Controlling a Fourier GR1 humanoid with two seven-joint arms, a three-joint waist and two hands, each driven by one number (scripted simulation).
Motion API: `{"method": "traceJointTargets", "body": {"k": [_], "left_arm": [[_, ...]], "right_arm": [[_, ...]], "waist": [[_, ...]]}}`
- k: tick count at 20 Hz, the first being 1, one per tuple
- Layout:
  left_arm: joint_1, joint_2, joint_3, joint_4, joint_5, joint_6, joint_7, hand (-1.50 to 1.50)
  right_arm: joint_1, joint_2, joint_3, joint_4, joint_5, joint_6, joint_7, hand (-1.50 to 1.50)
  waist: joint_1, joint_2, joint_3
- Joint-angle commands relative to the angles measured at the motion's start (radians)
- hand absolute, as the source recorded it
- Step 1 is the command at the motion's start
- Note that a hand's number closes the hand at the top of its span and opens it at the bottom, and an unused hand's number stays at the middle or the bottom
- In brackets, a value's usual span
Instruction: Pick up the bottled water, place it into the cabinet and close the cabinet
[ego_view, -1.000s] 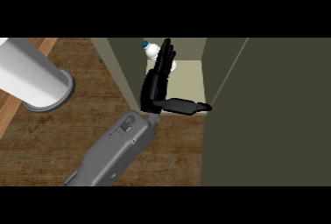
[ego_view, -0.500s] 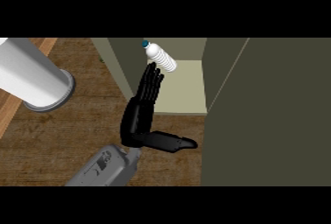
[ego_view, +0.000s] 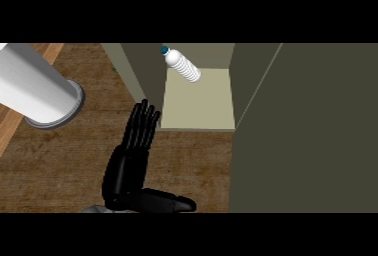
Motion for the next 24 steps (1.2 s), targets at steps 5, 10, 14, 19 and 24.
{"method": "traceJointTargets", "body": {"k": [5,10,14,19,24], "left_arm": [[0.158,0.117,0.028,-0.175,0.006,-0.035,-0.014,-1.50],[0.243,0.155,0.062,-0.168,0.043,-0.099,-0.061,-1.50],[0.264,0.169,0.106,-0.202,0.056,-0.098,-0.065,-1.50],[0.370,0.225,0.143,-0.251,0.091,-0.145,-0.094,-1.50],[0.398,0.247,0.184,-0.294,0.123,-0.160,-0.086,-1.50]], "right_arm": [[0.006,-0.001,0.203,-0.211,0.170,-0.020,0.130,1.50],[-0.057,0.038,0.356,-0.211,0.268,-0.071,0.197,1.50],[-0.063,0.065,0.544,-0.249,0.367,-0.114,0.298,1.50],[-0.207,0.131,0.635,-0.205,0.455,-0.162,0.343,1.50],[-0.313,0.158,0.717,-0.177,0.490,-0.184,0.426,1.50]], "waist": [[-0.001,-0.001,-0.001],[-0.002,0.002,-0.003],[-0.006,0.003,-0.004],[0.019,-0.003,-0.007],[0.012,-0.009,-0.007]]}}
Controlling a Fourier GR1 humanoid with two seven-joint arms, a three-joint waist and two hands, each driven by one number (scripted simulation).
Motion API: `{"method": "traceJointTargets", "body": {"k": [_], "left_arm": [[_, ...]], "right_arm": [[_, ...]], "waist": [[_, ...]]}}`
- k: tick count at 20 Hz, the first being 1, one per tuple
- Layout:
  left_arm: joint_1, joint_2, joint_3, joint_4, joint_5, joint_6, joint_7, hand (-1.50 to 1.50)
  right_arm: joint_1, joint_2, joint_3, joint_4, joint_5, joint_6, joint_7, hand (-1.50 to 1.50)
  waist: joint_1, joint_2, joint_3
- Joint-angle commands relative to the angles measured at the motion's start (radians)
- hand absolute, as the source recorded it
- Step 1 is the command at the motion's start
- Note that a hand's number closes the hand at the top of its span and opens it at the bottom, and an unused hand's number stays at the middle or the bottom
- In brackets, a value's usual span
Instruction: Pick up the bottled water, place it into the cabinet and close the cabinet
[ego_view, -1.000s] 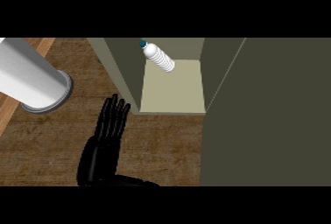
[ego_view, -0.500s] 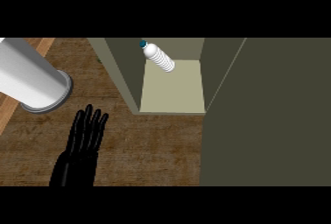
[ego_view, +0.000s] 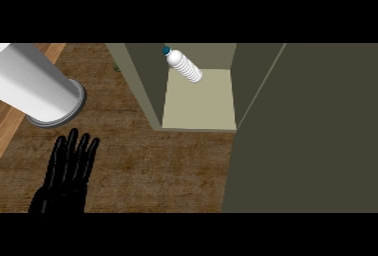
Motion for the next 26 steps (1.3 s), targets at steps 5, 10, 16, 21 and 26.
{"method": "traceJointTargets", "body": {"k": [5,10,16,21,26], "left_arm": [[0.069,0.061,0.067,-0.041,0.045,-0.063,-0.017,-1.50],[0.110,0.066,0.083,-0.020,0.063,-0.110,-0.049,-1.50],[0.129,0.088,0.104,-0.019,0.080,-0.153,-0.058,-1.50],[0.135,0.097,0.115,-0.044,0.090,-0.161,-0.053,-1.50],[0.125,0.101,0.141,-0.023,0.112,-0.185,-0.057,-1.50]], "right_arm": [[-0.215,0.128,0.231,-0.035,0.188,-0.053,0.143,1.50],[-0.365,0.136,0.268,0.022,0.194,-0.137,0.216,1.50],[-0.508,0.135,0.238,0.090,0.183,-0.191,0.251,1.50],[-0.554,0.133,0.237,0.129,0.155,-0.199,0.264,1.50],[-0.587,0.132,0.223,0.129,0.130,-0.184,0.271,1.50]], "waist": [[0.012,-0.004,-0.004],[0.012,0.001,-0.006],[0.026,0.005,-0.007],[0.036,0.008,-0.006],[0.040,0.015,-0.008]]}}
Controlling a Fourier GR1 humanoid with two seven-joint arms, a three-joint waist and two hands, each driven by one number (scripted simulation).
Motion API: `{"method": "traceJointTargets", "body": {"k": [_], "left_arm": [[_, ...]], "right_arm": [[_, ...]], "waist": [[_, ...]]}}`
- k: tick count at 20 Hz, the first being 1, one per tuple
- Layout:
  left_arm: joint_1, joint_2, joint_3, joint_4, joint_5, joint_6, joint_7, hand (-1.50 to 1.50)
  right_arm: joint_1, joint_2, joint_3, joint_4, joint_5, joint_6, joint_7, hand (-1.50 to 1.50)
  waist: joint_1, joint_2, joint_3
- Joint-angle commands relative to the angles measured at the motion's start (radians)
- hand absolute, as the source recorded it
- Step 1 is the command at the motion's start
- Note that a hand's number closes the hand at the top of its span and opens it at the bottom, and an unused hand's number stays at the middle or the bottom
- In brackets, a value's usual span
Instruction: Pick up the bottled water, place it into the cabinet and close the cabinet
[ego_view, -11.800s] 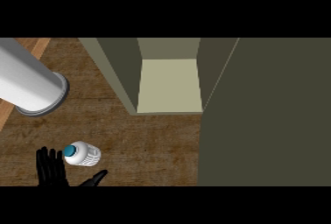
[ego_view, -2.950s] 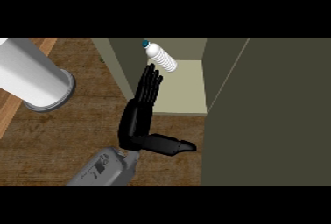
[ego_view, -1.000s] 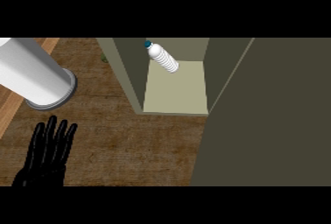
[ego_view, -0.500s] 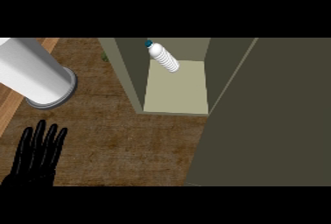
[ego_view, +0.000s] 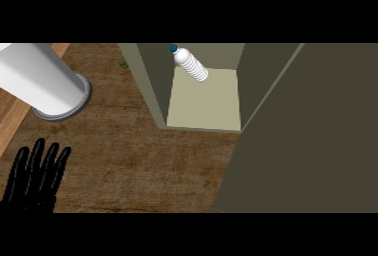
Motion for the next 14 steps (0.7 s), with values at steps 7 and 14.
{"method": "traceJointTargets", "body": {"k": [7,14], "left_arm": [[0.016,0.025,0.031,-0.015,0.015,-0.038,-0.011,-1.50],[-0.002,0.033,0.040,-0.016,0.029,-0.071,-0.010,-1.50]], "right_arm": [[-0.078,0.170,0.037,0.101,0.013,-0.158,0.041,1.50],[-0.071,0.171,0.034,0.158,-0.106,-0.136,0.033,1.50]], "waist": [[0.031,0.011,0.001],[0.063,0.036,0.000]]}}
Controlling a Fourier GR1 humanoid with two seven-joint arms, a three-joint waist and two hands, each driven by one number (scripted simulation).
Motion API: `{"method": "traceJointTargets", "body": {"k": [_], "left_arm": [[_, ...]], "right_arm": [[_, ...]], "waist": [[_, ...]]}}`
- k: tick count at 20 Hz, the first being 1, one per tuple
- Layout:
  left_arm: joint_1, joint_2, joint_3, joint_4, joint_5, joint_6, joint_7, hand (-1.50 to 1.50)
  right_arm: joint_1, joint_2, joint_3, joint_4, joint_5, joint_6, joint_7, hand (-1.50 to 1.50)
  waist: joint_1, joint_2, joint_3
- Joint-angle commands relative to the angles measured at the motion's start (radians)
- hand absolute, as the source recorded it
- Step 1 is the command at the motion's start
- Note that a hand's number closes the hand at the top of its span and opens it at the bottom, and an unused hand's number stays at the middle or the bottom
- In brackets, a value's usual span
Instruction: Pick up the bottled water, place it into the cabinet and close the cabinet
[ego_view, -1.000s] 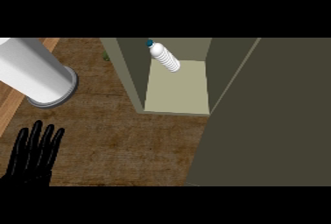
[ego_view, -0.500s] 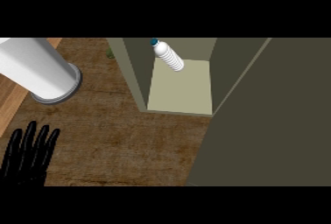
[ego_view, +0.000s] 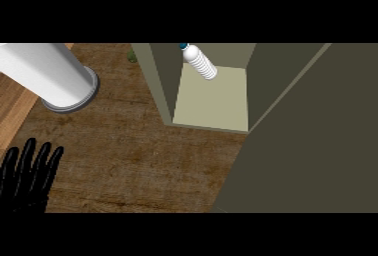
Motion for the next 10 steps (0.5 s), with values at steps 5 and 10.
{"method": "traceJointTargets", "body": {"k": [5,10], "left_arm": [[-0.015,0.021,0.001,-0.015,0.003,-0.051,-0.002,-1.50],[-0.007,0.026,0.012,-0.002,0.013,-0.064,-0.001,-1.50]], "right_arm": [[0.010,0.146,0.093,0.230,-0.243,-0.051,0.095,1.50],[-0.024,0.167,0.006,0.251,-0.363,-0.111,0.108,1.50]], "waist": [[0.073,0.036,0.000],[0.057,0.023,0.002]]}}
